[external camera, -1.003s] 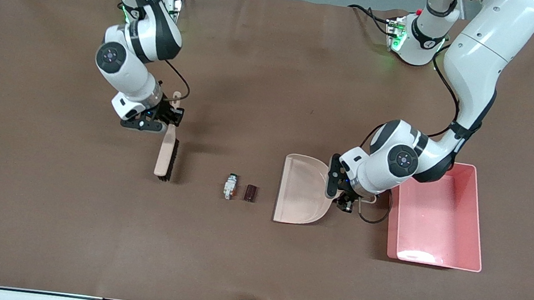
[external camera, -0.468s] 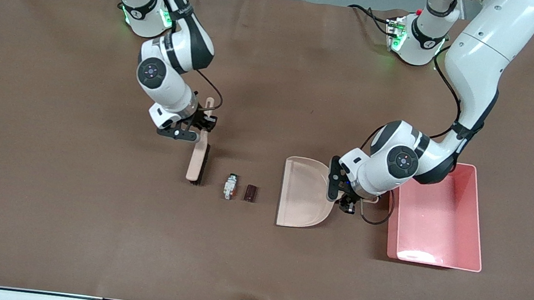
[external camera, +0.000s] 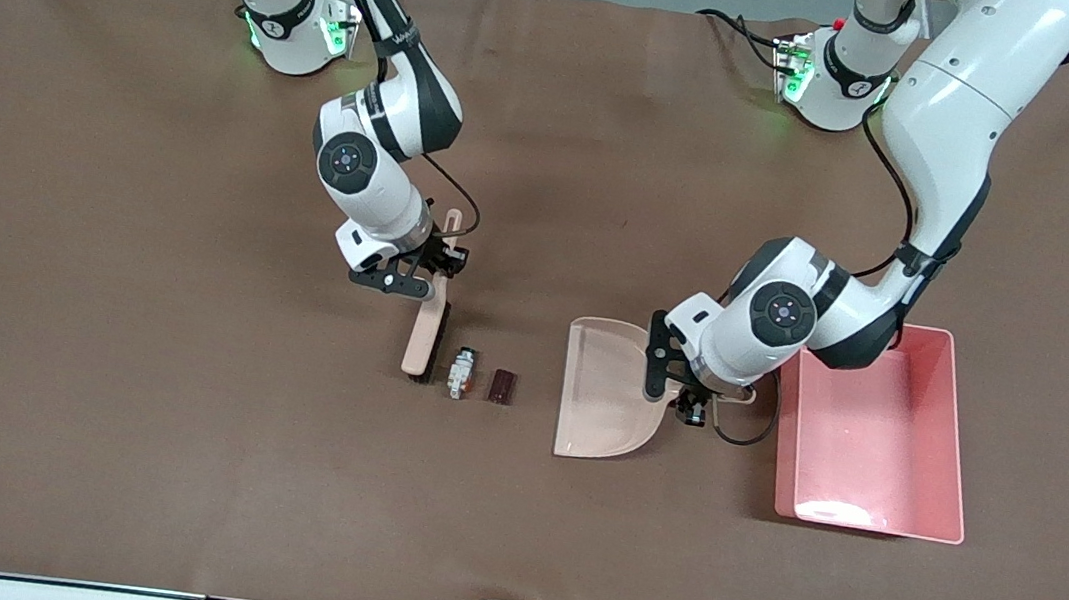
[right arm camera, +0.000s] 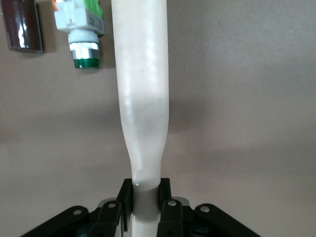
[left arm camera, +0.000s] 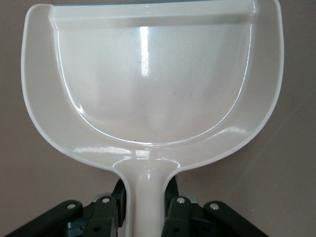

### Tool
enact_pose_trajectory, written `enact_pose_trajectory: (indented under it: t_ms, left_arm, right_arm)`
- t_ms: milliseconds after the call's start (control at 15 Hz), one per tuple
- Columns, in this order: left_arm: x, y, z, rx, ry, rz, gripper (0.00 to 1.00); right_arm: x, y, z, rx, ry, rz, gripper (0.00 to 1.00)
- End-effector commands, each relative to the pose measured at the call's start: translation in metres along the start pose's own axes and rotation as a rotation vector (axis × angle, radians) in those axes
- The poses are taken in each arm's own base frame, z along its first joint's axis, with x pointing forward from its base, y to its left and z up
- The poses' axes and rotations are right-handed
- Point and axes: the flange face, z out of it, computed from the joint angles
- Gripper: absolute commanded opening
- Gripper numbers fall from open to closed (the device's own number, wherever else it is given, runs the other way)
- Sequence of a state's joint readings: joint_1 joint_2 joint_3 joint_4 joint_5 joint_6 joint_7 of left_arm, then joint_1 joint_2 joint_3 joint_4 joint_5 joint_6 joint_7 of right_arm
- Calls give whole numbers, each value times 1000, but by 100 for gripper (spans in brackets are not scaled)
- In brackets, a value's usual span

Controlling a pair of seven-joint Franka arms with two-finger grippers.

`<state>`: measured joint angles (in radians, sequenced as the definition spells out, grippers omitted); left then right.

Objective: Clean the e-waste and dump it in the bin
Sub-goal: 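Lift the brush with the right gripper and carry it toward the dustpan, then sweep the switch and capacitor into the dustpan with the right gripper's brush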

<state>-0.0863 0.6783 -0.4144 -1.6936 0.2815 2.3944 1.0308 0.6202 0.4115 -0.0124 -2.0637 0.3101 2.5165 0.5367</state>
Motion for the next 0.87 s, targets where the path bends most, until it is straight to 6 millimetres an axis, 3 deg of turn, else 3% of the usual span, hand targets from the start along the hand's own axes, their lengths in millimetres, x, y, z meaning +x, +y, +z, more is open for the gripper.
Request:
enact_pose_trajectory:
  t_ms: [0,802]
  left_arm:
    - [14,-1,-1,10,-17,25,10]
    - [36,3,6,6,-8,22,10]
  right_arm:
    - [0,-25,2,19,4,39,0]
    - [11,-84,23,53,26,58,0]
